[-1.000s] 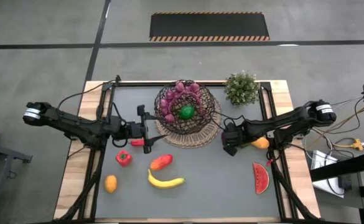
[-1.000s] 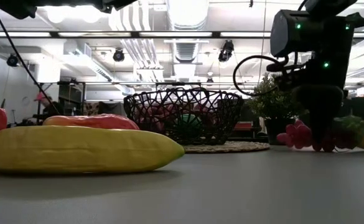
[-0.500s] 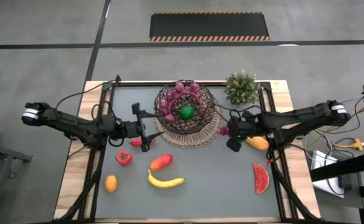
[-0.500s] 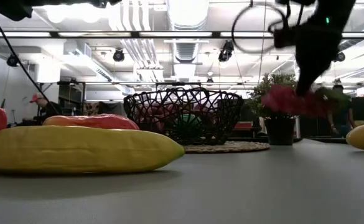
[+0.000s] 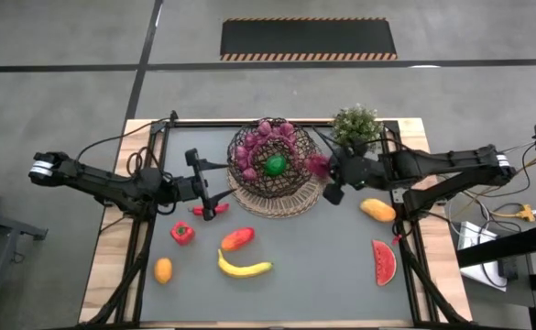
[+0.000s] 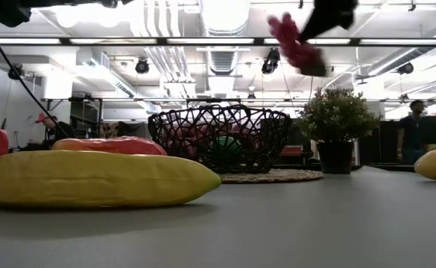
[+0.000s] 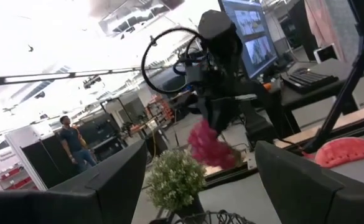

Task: Build produce basket
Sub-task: Put the purple grapes into the basket

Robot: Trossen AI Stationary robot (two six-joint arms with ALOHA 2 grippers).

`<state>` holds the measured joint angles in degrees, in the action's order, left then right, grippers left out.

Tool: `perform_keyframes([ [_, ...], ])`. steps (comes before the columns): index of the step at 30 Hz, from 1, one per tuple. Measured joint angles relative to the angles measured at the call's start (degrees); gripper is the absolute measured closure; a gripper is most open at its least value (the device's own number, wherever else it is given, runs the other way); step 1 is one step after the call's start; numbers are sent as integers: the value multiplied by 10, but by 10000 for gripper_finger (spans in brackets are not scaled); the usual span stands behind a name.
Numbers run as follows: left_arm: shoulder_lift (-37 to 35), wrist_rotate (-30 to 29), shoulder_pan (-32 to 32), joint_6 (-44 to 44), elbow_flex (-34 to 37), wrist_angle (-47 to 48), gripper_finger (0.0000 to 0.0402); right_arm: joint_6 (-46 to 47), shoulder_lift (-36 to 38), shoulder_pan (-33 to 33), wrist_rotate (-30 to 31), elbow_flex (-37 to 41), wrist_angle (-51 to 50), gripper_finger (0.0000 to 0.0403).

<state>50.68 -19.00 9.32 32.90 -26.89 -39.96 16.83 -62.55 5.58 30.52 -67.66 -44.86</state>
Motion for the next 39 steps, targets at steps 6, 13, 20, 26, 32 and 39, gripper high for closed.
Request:
perform_keyframes([
  [6, 1, 0, 0, 6, 0, -1, 120, -94, -41, -21, 25, 4, 167, 391],
  [13, -1, 0, 0, 8, -1, -2, 120, -122, -111, -90, 22, -4, 252, 391],
  [20, -2, 0, 0, 11, -1, -4, 120, -105, -186, -169, -31, -22, 244, 391],
  [26, -2, 0, 0, 11, -1, -3, 120, -52, -238, -215, -37, -38, 185, 390],
  [32, -2, 0, 0, 10, -1, -2, 120, -11, -267, -225, -37, -54, 158, 390],
  [39, -2, 0, 0, 10, -1, -2, 120, -2, -275, -225, -35, -69, 126, 388],
])
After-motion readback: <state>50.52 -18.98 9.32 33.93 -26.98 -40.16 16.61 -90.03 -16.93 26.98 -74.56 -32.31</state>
